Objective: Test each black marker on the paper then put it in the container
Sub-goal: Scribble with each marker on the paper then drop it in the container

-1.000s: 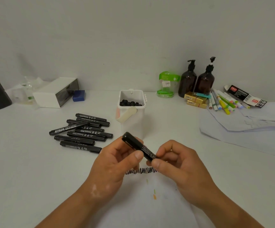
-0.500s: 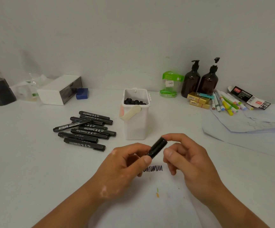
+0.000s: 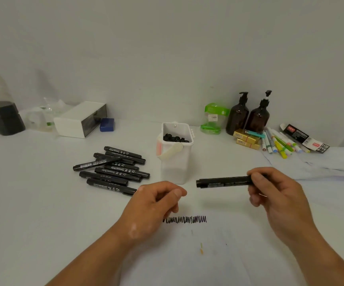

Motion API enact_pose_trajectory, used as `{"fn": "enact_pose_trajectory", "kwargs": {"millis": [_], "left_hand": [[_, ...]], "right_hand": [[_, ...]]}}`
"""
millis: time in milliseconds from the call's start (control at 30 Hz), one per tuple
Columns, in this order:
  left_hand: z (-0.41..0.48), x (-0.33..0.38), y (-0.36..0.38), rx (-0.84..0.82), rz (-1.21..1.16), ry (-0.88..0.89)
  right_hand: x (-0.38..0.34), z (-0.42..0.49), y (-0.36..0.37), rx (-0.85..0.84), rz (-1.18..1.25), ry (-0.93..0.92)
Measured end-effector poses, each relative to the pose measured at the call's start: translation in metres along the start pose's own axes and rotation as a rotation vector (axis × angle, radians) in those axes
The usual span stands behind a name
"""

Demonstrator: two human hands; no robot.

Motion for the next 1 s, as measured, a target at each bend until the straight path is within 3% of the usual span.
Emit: {"fn": "enact_pose_trajectory", "kwargs": {"millis": [100, 200, 367, 567, 733, 1000], "left_hand": [[0.006, -0.003, -0.011, 0.116, -0.047, -0.06], [0.01, -0.007, -0.016, 0.175, -0.096, -0.111], [0.013, -0.012, -0.018, 0.2, -0.135, -0.132], [0.017, -0.018, -0.02, 0.213, -0.162, -0.144], [0.018, -0.02, -0.021, 0.213, -0.167, -0.134], [0.02, -0.022, -0.02, 0.196, -0.156, -0.127]], "right_hand": [[-0.027, 0.011, 0.0, 0.088, -0.014, -0.05], [-0.064, 0.023, 0.016, 0.073, -0.154, -0.23], [-0.122, 0.053, 0.063, -0.074, -0.327, -0.349], [-0.162, 0.077, 0.131, -0.164, -0.716, -0.62], [-0.15, 0.092, 0.182, -0.266, -0.977, -0.66], [-0.106, 0.091, 0.226, -0.444, -1.172, -0.545]]}}
Point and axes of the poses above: each hand's wrist, its own z-axis towards the middle knuckle, its own y-axis out of the palm, x = y × z, the point moved 5 cm from there along z, towards the middle knuckle, and after that the axes turned 13 degrees about x, right-handed, at the moved point
